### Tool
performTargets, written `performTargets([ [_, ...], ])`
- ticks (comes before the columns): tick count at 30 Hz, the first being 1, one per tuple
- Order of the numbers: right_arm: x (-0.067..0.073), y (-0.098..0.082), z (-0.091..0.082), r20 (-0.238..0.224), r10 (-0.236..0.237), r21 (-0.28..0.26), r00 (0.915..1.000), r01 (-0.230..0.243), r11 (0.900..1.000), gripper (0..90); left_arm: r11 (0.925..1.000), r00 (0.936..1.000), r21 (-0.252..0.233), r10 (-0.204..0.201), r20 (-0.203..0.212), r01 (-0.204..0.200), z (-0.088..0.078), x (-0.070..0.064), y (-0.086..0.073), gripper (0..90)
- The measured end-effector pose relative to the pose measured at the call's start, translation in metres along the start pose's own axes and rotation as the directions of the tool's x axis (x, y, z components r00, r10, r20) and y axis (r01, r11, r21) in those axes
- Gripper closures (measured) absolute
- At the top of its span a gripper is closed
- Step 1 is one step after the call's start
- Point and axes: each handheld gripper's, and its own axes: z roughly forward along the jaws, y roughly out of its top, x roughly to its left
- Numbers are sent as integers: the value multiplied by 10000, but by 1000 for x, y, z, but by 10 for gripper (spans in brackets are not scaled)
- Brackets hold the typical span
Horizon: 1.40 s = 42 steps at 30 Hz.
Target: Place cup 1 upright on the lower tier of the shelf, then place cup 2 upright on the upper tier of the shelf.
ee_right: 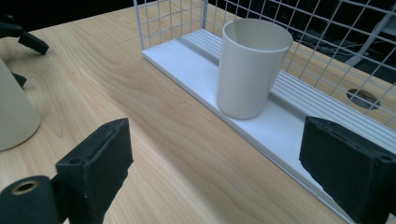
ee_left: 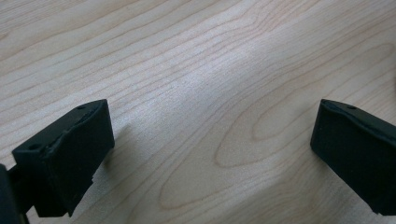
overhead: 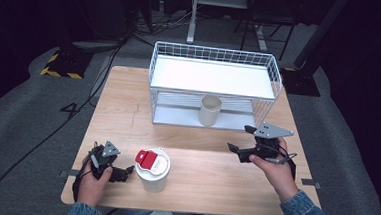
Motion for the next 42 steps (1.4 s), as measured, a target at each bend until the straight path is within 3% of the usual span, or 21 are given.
performTargets([
  [8, 3, -28, -11, -384, 301, 105, 9988, -298, 9995, 148, 10000, 10000, 3, 2, -1, -2, 0, 0, 0, 0],
  [12, 6, -41, -14, -423, 320, 288, 9986, -308, 9991, 148, 10000, 10000, 5, 2, -5, -2, 0, 0, 0, 0],
  [17, 5, -63, -20, -498, 759, 417, 9959, -739, 9964, 148, 10000, 10000, 10, -50, -83, 50, 0, 0, 0, 0],
  [22, 1, -76, -24, -455, 866, 641, 9952, -836, 9944, 147, 10000, 10000, 24, -51, -64, 51, 0, 0, 0, 0],
  [34, -9, -115, -22, -193, 1255, 1704, 9919, -1205, 9780, 152, 9999, 9998, 37, -117, -152, 117, -1, -1, 0, 1],
  [42, -6, -125, -18, 15, 1053, 2337, 9944, -1028, 9669, 150, 9999, 9998, 43, -128, -171, 129, -1, -1, 0, 1],
])
